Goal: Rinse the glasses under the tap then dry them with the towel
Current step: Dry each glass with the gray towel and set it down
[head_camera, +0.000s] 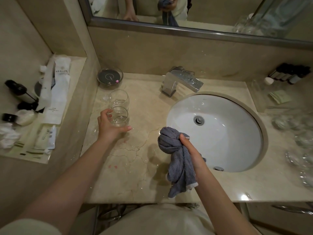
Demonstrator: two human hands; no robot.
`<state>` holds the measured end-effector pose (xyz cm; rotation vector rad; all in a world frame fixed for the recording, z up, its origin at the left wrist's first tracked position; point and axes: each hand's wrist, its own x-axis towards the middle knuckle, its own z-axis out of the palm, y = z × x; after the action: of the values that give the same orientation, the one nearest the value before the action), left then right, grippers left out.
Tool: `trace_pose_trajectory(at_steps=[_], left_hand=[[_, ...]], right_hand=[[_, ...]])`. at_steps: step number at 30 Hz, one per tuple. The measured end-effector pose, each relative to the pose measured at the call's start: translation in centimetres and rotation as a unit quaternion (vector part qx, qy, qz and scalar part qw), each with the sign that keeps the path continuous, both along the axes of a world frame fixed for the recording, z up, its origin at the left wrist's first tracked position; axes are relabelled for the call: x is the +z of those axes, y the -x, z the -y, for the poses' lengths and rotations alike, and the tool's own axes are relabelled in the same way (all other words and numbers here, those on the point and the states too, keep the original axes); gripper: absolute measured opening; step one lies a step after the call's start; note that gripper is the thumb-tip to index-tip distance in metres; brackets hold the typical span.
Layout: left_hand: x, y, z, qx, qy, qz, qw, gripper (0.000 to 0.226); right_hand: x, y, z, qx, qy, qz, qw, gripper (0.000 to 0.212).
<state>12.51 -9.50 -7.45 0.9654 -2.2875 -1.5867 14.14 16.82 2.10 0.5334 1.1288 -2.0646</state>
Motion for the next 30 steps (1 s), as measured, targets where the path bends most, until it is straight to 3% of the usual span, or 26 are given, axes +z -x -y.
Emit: trace_pose_trajectory(at_steps=[14,18,24,30], left_hand=[[-0.3,0.2,0.1,0.002,-0.007,0.040,0.999,0.101],[-0.6,-0.2,-0.3,0.042,-0.085,0.035,0.995,0.115],[-1.3,-3.2,-4.7,0.149,-0.158,0.002,0.976,0.093],[0.3,-3.6,-12.1,0.071,-0.152,-0.006,0.986,0.049]], right_hand=[[-1.1,0.0,0.0,-0.002,0.002,0.015,1.000,0.029],[-1.6,-0.2,-0.5,-0.023,-0.003,0.014,1.000,0.033],[-2.5,-0.3,-3.7,-0.090,-0.001,0.036,0.995,0.030],[-2.8,-0.3,-8.3,-0.140,0.004,0.037,0.989,0.038]])
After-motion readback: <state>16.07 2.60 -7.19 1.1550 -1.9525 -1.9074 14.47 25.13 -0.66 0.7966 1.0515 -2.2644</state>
